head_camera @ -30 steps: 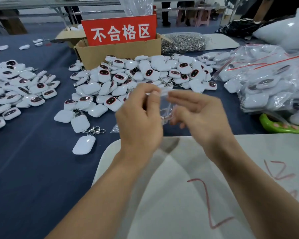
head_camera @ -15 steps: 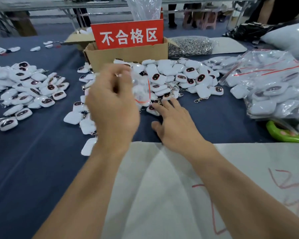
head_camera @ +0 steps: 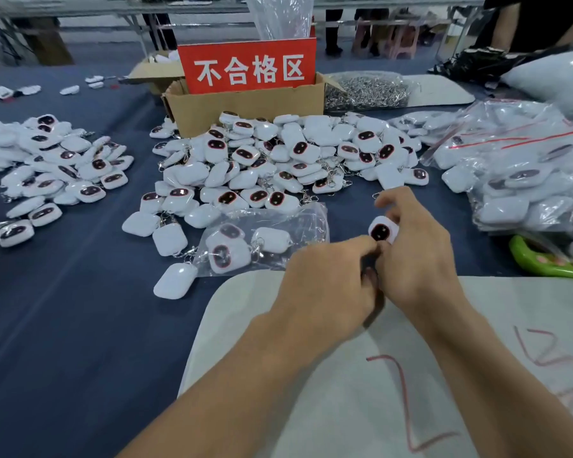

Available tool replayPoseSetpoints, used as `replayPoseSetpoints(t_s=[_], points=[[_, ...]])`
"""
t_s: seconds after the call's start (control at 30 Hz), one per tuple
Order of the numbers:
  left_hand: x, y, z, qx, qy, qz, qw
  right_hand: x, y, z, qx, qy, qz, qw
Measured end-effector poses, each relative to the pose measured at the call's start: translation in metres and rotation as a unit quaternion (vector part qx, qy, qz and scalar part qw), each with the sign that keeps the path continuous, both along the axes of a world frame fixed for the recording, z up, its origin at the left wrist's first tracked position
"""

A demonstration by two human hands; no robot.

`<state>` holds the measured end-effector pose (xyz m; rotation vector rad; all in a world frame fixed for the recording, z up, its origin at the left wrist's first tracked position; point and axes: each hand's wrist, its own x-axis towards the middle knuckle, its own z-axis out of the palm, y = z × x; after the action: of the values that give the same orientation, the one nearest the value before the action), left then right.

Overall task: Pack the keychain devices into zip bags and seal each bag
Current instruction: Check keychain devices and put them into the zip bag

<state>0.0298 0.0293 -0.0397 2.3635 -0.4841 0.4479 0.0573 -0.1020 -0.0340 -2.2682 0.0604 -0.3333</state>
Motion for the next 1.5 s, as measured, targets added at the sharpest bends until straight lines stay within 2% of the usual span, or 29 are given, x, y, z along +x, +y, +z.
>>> replayPoseSetpoints(t_s=[0.1, 0.2, 0.3, 0.37, 0.43, 0.53, 0.73, 0.97, 1.27, 1.5], points=[[0.011, 0.001, -0.004, -0.047, 0.05, 0.002, 0.998, 0.004, -0.003, -0.002, 0.068, -0.027, -0.053, 0.996], [0.022, 0.004, -0.004, -0.112, 0.12, 0.054, 0.985, 0.004, -0.005, 0.001, 0.222, -0.049, -0.06, 0.972], [0.029, 0.003, 0.001, -0.283, 0.207, 0.076, 0.933, -0.006, 0.003, 0.003, 0.353, -0.022, -0.001, 0.935], [0.034, 0.005, 0.003, -0.364, 0.252, 0.07, 0.894, -0.012, 0.009, 0.001, 0.39, 0.029, 0.043, 0.919], [0.034, 0.006, 0.003, -0.376, 0.254, 0.06, 0.889, -0.012, 0.01, 0.001, 0.42, 0.095, 0.077, 0.899], [0.029, 0.007, 0.002, -0.346, 0.242, 0.032, 0.906, -0.007, 0.004, 0.005, 0.47, 0.163, 0.096, 0.862], [0.028, 0.011, 0.003, -0.377, 0.248, 0.028, 0.892, -0.003, -0.008, 0.012, 0.453, 0.205, 0.12, 0.859], [0.027, 0.012, 0.003, -0.412, 0.259, -0.002, 0.874, -0.003, -0.007, 0.009, 0.452, 0.194, 0.126, 0.861], [0.027, 0.012, 0.002, -0.422, 0.259, -0.018, 0.868, -0.004, -0.005, 0.009, 0.442, 0.188, 0.149, 0.864], [0.026, 0.014, -0.002, -0.395, 0.24, -0.032, 0.886, -0.007, -0.004, 0.008, 0.413, 0.16, 0.144, 0.885]])
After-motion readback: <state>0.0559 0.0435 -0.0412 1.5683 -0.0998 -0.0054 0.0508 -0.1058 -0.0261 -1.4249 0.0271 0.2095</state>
